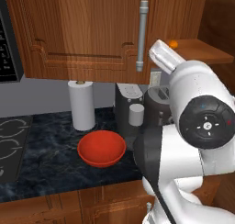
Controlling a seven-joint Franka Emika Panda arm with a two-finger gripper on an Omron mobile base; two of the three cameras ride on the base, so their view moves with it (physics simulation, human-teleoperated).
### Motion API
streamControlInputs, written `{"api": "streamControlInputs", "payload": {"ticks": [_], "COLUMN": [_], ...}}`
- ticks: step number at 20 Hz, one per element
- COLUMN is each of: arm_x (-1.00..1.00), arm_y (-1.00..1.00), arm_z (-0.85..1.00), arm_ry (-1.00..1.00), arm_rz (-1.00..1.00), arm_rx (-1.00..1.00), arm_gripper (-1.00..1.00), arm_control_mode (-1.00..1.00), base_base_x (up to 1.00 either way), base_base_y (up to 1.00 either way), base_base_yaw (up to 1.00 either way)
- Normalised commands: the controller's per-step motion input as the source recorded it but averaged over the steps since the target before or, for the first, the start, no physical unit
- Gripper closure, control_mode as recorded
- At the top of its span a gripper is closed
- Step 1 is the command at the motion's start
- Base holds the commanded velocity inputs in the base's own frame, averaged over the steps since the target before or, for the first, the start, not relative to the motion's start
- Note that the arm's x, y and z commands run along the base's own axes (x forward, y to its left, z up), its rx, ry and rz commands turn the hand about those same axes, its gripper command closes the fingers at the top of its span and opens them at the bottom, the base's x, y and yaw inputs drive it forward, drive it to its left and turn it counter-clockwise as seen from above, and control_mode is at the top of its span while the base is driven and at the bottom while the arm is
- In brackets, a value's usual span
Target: Open the cabinet. Pick the apple and tangerine from the cabinet and place them into the bowl. Then close the cabinet.
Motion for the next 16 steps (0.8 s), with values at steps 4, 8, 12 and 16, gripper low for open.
{"api": "streamControlInputs", "payload": {"ticks": [4,8,12,16], "arm_x": [0.15,0.02,0.05,0.11], "arm_y": [-0.47,-0.59,-0.69,-0.69], "arm_z": [-0.09,-0.01,0.0,0.0], "arm_ry": [0.0,0.0,0.0,0.0], "arm_rz": [0.22,0.25,0.36,0.36], "arm_rx": [0.05,0.08,0.13,0.21], "arm_gripper": [-1.0,-1.0,-1.0,-1.0], "arm_control_mode": [-1.0,-1.0,-1.0,-1.0], "base_base_x": [0.0,0.0,0.0,0.0], "base_base_y": [0.0,0.0,0.0,0.0], "base_base_yaw": [0.0,0.0,0.0,0.0]}}
